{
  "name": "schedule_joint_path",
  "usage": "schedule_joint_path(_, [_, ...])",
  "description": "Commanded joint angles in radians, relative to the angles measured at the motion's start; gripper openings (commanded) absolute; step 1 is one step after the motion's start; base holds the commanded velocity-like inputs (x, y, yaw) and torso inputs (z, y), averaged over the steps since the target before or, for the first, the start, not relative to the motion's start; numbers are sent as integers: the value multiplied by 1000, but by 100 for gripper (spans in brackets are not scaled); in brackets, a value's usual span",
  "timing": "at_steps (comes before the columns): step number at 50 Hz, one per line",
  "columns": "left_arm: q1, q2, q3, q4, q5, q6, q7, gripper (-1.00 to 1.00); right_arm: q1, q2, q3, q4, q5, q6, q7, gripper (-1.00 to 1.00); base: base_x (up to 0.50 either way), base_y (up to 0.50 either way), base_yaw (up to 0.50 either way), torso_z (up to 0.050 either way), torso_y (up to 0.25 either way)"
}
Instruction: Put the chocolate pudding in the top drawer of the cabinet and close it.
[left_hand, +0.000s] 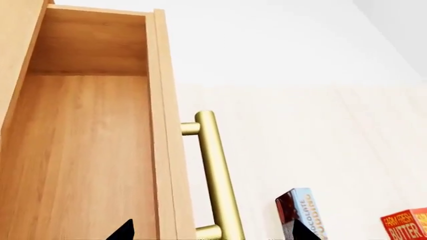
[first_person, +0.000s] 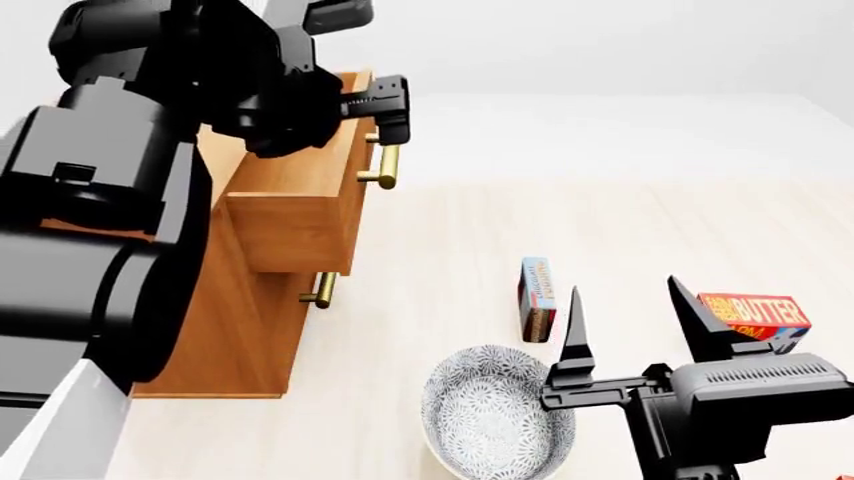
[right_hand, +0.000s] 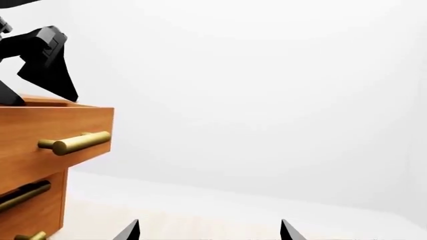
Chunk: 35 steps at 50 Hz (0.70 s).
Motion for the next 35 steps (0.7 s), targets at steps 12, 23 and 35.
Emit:
schedule_joint_path(12, [15,0,41,0,-9,10,-12,100,-7,8,11,1,13,-2,7,100,0,0,0,0,0])
schedule_joint_path(23, [26,0,15,0,14,3,-2,100,5,8,7,9,15,5,11,100,0,0,0,0,0])
schedule_joint_path(35, [42,0,-34,0,58,3,21,100,9,7,2,18,15,3,13,100,0,0,0,0,0])
